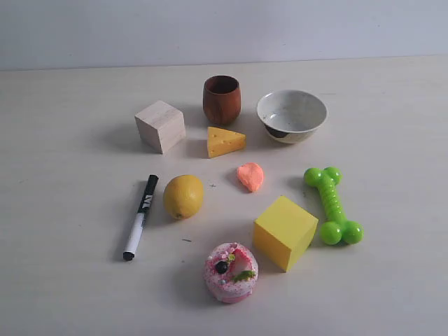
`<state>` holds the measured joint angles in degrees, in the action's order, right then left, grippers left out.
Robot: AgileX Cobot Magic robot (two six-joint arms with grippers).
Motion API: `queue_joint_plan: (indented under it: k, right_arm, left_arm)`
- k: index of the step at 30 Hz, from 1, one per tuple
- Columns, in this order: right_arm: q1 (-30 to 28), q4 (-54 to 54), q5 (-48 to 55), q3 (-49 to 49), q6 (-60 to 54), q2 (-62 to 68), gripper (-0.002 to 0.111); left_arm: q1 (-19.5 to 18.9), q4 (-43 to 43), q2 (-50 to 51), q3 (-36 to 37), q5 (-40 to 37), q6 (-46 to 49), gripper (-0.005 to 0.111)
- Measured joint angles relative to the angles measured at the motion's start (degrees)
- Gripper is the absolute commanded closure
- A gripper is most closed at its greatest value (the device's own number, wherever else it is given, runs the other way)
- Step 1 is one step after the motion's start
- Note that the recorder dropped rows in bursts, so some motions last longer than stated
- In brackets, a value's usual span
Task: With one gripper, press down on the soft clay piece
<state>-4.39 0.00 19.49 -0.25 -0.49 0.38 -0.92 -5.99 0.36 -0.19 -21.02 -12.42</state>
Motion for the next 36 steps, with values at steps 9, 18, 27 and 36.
queue_joint_plan:
  k: [9,18,27,36]
  right_arm:
    - [0.00,0.00,0.00,0.00,0.00,0.00,0.108]
    - [0.00,0.00,0.00,0.00,0.00,0.00,0.108]
    - [0.00,-0.98,-1.43,0.00,0.00,0.00,0.108]
    - [0.00,-0.98,-17.97,0.00,0.00,0.00,0.108]
  left_arm:
    - [0.00,0.00,0.00,0.00,0.00,0.00,0.103]
    - [0.00,0.00,0.00,0.00,0.00,0.00,0.103]
    - [0.00,0.00,0.00,0.00,0.00,0.00,0.103]
    - [0.00,0.00,0.00,0.00,0.00,0.00,0.103]
